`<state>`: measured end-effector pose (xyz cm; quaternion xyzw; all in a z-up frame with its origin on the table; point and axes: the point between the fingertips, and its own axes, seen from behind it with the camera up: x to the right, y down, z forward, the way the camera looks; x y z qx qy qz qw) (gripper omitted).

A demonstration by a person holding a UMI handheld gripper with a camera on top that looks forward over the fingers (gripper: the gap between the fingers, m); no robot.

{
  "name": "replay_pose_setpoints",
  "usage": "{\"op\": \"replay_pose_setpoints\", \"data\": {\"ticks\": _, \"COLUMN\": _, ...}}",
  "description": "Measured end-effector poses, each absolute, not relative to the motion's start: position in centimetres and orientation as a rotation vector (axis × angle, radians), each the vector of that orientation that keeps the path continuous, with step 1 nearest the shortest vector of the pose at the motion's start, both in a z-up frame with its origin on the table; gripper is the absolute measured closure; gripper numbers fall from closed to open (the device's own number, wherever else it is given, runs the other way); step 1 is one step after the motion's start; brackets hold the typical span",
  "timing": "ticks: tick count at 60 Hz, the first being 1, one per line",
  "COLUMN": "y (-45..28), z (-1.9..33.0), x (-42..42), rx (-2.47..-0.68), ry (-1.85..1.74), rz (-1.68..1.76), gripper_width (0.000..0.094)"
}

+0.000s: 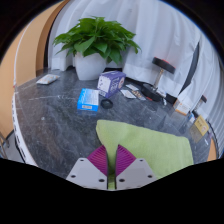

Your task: Fold towel

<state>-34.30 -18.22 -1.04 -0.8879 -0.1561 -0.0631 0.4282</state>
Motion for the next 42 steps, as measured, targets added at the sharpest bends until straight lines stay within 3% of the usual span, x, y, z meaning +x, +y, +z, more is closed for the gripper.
{"op": "replay_pose_setpoints", "data": {"ticks": 7, "y": -18.1, "z": 1.1, "x": -35.6, "rx": -2.236, "ry": -0.308, "rz": 0.015, "gripper_width": 0.0869}}
{"op": "replay_pose_setpoints", "data": {"ticks": 18, "y": -17.8, "z": 13.1, "x": -35.9, "rx": -2.147, "ry": -0.107, "rz": 0.432, "gripper_width": 0.0869}}
{"op": "replay_pose_setpoints", "data": {"ticks": 23, "y": -17.0, "z": 15.9, "x": -32.8, "rx": -2.111, "ry": -0.058, "rz": 0.480, "gripper_width": 0.0870}}
{"op": "replay_pose_setpoints", "data": {"ticks": 28, "y": -15.5, "z": 15.2, "x": -29.0, "rx": -2.117, "ry": 0.007, "rz": 0.460, "gripper_width": 0.0871}}
{"op": "replay_pose_setpoints", "data": {"ticks": 42, "y": -14.0, "z": 6.8, "x": -18.0, "rx": -2.234, "ry": 0.130, "rz": 0.297, "gripper_width": 0.0825}}
